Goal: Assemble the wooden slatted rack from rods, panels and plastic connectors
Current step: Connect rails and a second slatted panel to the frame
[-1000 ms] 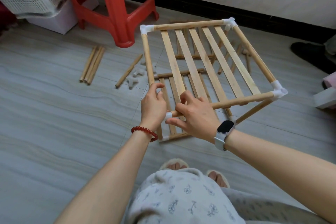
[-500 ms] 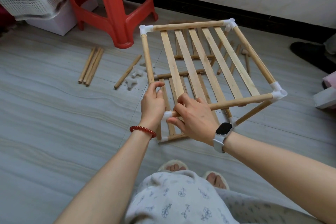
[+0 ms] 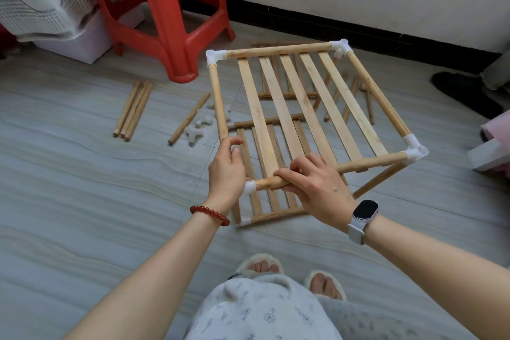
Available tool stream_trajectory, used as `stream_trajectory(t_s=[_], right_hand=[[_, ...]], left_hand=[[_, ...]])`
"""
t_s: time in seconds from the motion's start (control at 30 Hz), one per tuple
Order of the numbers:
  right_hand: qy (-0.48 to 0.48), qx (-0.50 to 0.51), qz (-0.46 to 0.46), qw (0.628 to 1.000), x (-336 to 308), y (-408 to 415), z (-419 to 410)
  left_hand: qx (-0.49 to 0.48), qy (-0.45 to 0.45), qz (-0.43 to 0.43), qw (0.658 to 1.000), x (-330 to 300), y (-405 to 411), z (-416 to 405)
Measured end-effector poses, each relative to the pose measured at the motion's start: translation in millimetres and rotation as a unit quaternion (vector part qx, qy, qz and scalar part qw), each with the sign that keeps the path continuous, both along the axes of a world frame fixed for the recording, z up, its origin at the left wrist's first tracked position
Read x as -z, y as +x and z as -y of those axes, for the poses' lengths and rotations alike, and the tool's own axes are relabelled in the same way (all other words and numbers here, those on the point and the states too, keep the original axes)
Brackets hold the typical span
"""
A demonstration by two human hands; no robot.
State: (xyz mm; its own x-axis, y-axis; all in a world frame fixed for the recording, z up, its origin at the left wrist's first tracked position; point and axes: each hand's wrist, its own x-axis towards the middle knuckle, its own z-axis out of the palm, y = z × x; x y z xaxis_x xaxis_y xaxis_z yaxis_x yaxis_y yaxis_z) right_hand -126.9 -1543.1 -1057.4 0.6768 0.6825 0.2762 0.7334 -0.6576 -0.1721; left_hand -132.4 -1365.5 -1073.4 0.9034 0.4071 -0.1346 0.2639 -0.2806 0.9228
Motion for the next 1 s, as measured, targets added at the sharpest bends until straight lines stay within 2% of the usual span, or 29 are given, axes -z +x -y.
stream_trajectory(t_s=[0.13, 0.33, 0.63, 0.77, 0.8, 0.87, 0.93, 1.0], right_hand=[[0.003, -0.002, -0.006, 1.000, 3, 3, -1], [0.004, -0.008, -0.004, 1.000, 6, 3, -5], [0.009, 0.016, -0.036, 0.999, 0, 0, -7], [-0.030, 0.016, -0.084, 0.996, -6, 0, -3], [-0.036, 0.020, -0.103, 0.994, -6, 2, -2], [-0.014, 0.044, -0.122, 0.991, -7, 5, -1], [0.015, 0.081, -0.103, 0.991, -6, 7, 0], [0.015, 0.113, -0.072, 0.991, -4, 12, 1]], left_hand=[[-0.009, -0.078, 0.007, 0.997, 2, 2, 2], [0.010, -0.112, -0.008, 0.994, 0, 4, 1], [0.023, -0.102, -0.019, 0.994, -5, 9, -1], [0.016, -0.077, -0.017, 0.997, -4, 7, -1], [0.008, -0.044, -0.015, 0.999, -5, 6, 0], [0.019, 0.119, 0.014, 0.993, -8, -1, 1], [0.068, 0.307, 0.094, 0.945, -8, -5, 1], [0.151, 0.420, 0.152, 0.882, -9, 1, -3]])
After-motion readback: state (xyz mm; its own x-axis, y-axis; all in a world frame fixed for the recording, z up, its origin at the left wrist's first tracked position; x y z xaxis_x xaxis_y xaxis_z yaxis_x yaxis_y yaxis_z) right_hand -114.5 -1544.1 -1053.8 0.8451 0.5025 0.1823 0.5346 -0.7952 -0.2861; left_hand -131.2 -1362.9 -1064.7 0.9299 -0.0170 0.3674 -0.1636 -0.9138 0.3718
